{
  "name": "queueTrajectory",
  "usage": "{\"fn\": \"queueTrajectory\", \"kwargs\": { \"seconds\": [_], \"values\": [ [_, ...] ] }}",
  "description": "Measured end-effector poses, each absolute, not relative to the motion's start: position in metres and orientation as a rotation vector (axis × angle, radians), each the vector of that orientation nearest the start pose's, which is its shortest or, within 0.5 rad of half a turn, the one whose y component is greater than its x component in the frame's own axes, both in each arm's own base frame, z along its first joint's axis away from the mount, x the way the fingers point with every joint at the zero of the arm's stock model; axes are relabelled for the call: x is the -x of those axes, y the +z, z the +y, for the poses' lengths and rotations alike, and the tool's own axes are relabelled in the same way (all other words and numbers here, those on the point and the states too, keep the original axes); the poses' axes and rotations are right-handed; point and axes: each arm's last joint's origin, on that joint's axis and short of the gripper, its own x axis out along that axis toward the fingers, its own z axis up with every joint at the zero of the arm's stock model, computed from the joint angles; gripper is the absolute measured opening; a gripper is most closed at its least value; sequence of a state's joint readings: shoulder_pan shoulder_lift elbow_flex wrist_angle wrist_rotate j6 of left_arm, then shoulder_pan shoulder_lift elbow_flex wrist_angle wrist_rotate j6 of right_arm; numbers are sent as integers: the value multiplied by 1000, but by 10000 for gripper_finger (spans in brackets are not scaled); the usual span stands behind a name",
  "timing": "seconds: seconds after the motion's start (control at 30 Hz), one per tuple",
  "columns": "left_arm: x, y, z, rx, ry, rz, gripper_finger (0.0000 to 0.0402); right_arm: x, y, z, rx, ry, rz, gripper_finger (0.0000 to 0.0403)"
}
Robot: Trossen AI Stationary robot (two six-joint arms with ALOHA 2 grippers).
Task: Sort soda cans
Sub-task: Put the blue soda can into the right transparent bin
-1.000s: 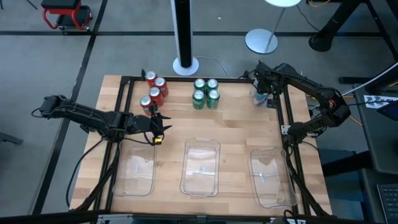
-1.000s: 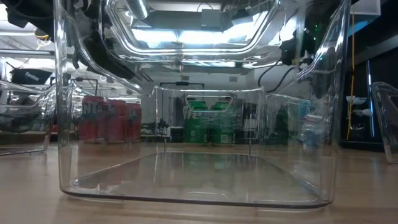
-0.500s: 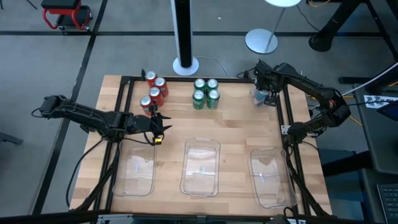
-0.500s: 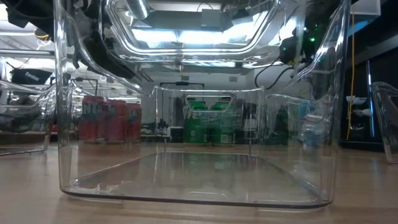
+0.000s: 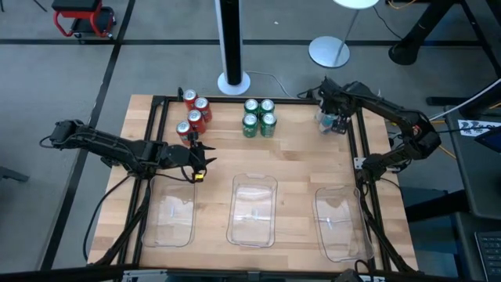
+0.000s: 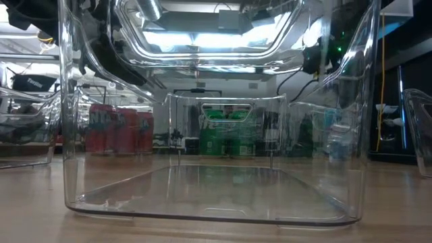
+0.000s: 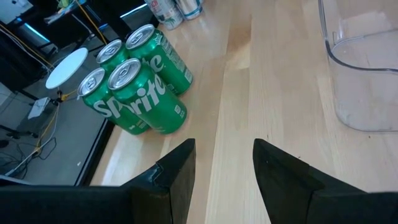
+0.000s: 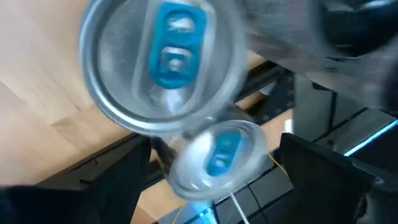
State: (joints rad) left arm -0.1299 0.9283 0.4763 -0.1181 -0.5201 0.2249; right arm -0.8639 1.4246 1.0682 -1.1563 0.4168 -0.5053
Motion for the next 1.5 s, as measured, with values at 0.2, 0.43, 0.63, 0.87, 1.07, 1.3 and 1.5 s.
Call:
{"fn": "queueTrajectory", "kwargs": {
  "seconds": [0.2,0.43,0.63,0.87,1.07,1.3,1.5],
  "values": [
    [-187,212,-10,-413,314,590,153,-144,228,-187,6,-587,1756,356],
    [-187,212,-10,-413,314,590,153,-145,214,-183,-29,-458,1701,356],
    [-187,212,-10,-411,314,590,153,-144,202,-179,-46,-381,1672,356],
    [-187,212,-10,-413,314,587,153,-140,201,-176,-51,-370,1732,353],
    [-187,212,-10,-415,314,586,153,-141,201,-177,-41,-374,1723,296],
    [-187,212,-10,-416,313,587,153,-140,202,-176,-38,-366,1731,227],
    [-187,212,-10,-418,313,587,153,-139,204,-175,-23,-356,1724,227]
  ]
}}
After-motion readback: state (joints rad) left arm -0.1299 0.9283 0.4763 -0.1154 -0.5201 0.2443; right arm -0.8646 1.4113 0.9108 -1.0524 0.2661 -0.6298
